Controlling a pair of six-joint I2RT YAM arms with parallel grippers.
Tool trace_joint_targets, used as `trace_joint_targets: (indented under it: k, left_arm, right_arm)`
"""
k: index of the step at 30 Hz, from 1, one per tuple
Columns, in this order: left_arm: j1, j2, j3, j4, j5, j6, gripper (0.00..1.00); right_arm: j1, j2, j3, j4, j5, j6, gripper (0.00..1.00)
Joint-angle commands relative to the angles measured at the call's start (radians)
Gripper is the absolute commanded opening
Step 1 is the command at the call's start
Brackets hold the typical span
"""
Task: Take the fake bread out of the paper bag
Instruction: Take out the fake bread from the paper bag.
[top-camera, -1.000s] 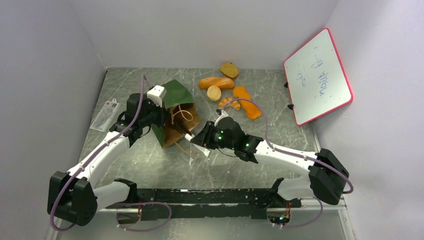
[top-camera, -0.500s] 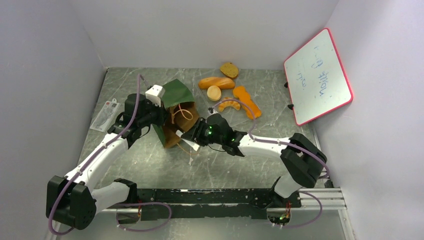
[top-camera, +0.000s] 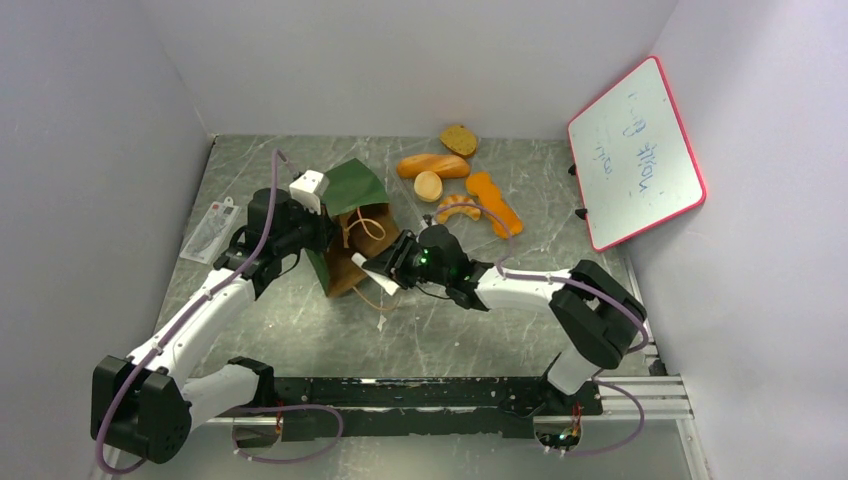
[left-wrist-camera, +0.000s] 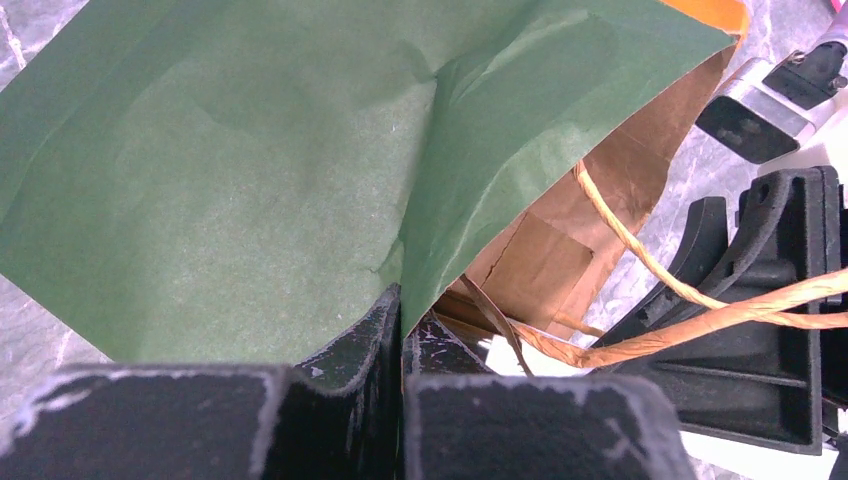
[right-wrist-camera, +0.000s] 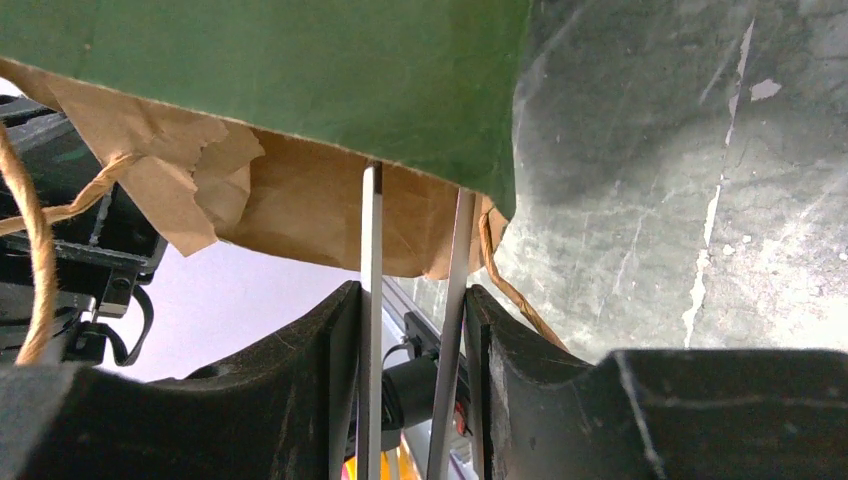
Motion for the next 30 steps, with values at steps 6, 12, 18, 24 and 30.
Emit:
trace_joint_targets:
  k: [6,12,18,24,30]
  left_arm:
    - [0.003,-0.012,-0.022,0.052,0.041,-0.022,0.07]
    - [0.000,0.000,-0.016,0.054,0.053,-0.019,0.07]
    - [-0.008,0.001,-0.009,0.050,0.054,-0.010,0.07]
    - [-0.014,-0.008,-0.021,0.054,0.060,-0.011,0.07]
    - [-0.023,-0.010,-0.017,0.046,0.065,-0.007,0.07]
  right_arm:
    - [-0.012,0.062,0.068,0.052,-0.050,0.040,0.44]
    - [-0.017,0.103,0.099,0.060,-0.064,0.050,0.44]
    - [-0.020,0.153,0.129,0.076,-0.107,0.068,0.45]
    - [-0.021,0.202,0.175,0.069,-0.126,0.068,0.46]
    - [-0.022,0.262,0.213,0.084,-0.155,0.078,0.47]
